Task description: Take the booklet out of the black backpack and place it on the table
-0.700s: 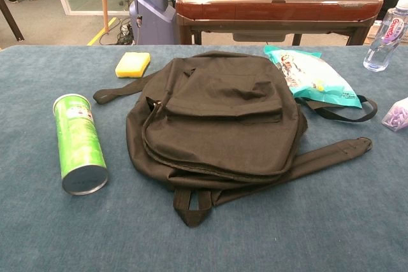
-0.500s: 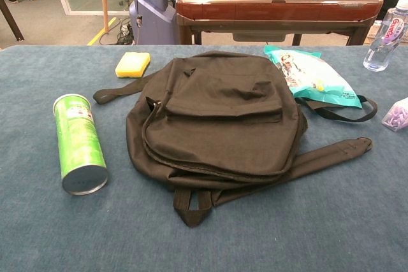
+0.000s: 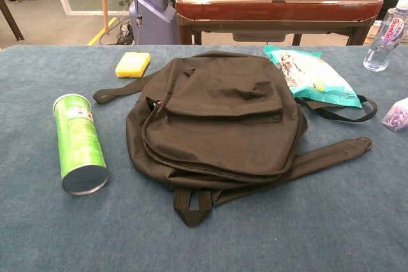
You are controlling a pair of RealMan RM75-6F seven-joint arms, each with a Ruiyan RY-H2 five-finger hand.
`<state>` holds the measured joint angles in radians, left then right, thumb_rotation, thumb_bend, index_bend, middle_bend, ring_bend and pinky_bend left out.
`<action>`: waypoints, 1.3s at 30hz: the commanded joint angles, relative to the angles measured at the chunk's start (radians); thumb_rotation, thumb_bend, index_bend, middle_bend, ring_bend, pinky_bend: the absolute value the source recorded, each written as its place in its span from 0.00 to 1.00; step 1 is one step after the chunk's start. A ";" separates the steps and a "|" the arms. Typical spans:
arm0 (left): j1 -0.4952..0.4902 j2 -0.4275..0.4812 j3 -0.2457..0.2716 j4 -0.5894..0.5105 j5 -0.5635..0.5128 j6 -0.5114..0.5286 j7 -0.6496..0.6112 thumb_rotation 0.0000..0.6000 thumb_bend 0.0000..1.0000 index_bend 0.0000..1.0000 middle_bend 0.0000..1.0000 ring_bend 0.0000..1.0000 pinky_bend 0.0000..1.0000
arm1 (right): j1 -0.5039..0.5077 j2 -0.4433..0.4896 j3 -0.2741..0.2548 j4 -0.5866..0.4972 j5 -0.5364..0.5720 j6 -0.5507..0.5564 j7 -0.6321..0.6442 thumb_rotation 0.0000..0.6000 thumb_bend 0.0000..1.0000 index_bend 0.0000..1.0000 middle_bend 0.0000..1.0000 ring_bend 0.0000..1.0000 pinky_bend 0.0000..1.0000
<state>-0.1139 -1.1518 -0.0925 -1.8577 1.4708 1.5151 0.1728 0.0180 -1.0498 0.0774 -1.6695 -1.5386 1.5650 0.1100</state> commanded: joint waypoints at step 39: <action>-0.626 -0.436 -0.082 0.183 -0.164 -0.670 0.289 1.00 0.25 0.25 0.13 0.12 0.04 | 0.021 0.044 0.005 -0.033 -0.013 -0.002 0.003 1.00 0.47 0.51 0.44 0.43 0.47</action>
<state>-0.7223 -1.5612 -0.1746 -1.6929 1.3349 0.8510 0.4366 0.0400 -1.0059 0.0831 -1.7030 -1.5518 1.5620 0.1124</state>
